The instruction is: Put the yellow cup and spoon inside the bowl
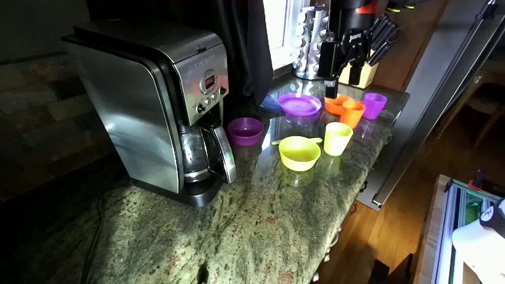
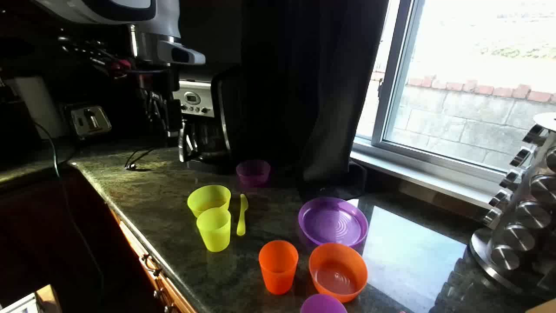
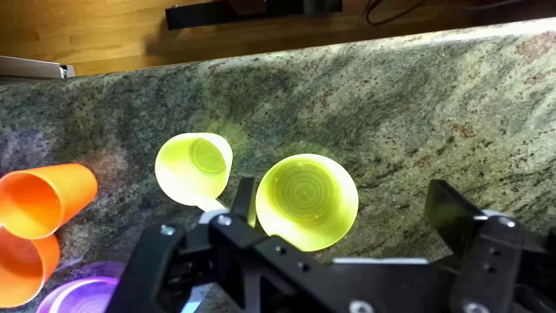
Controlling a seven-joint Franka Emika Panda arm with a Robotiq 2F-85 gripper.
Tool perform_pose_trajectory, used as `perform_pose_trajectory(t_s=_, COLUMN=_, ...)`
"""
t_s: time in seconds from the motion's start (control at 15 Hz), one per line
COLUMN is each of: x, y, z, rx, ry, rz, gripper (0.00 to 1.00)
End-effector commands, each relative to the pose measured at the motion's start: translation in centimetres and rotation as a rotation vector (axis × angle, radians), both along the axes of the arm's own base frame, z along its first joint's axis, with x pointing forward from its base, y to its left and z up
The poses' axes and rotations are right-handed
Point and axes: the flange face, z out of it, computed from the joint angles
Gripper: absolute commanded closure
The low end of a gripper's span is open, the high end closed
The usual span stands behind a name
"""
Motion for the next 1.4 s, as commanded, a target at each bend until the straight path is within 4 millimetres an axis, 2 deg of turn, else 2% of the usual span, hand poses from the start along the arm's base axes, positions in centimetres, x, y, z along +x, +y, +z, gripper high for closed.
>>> perform_pose_trajectory(t_s=0.0, x=0.0, y=0.0, z=0.0, rx=0.0, ry=0.001, rz=0.0, gripper=0.0)
perform_pose_trajectory(t_s=0.4, x=0.0, y=0.0, z=0.0, rx=0.0, ry=0.001, rz=0.0, gripper=0.0)
perform_pose_trajectory(t_s=0.47, x=0.5, y=-1.1, z=-1.3, rx=0.007, ry=-0.006, rz=0.004, gripper=0.0)
perform_pose_trajectory(t_s=0.87, x=0.5, y=-6.0, z=-6.1, rx=0.036, ry=-0.165, rz=0.019, gripper=0.0)
perform_pose_trajectory(t_s=1.13, x=-0.4, y=-8.8, z=-8.6, rx=0.055, ry=-0.205, rz=0.031, gripper=0.0)
perform_pose_trajectory(t_s=1.33, x=-1.0, y=-11.1, z=-10.0, rx=0.047, ry=-0.16, rz=-0.003, gripper=0.0)
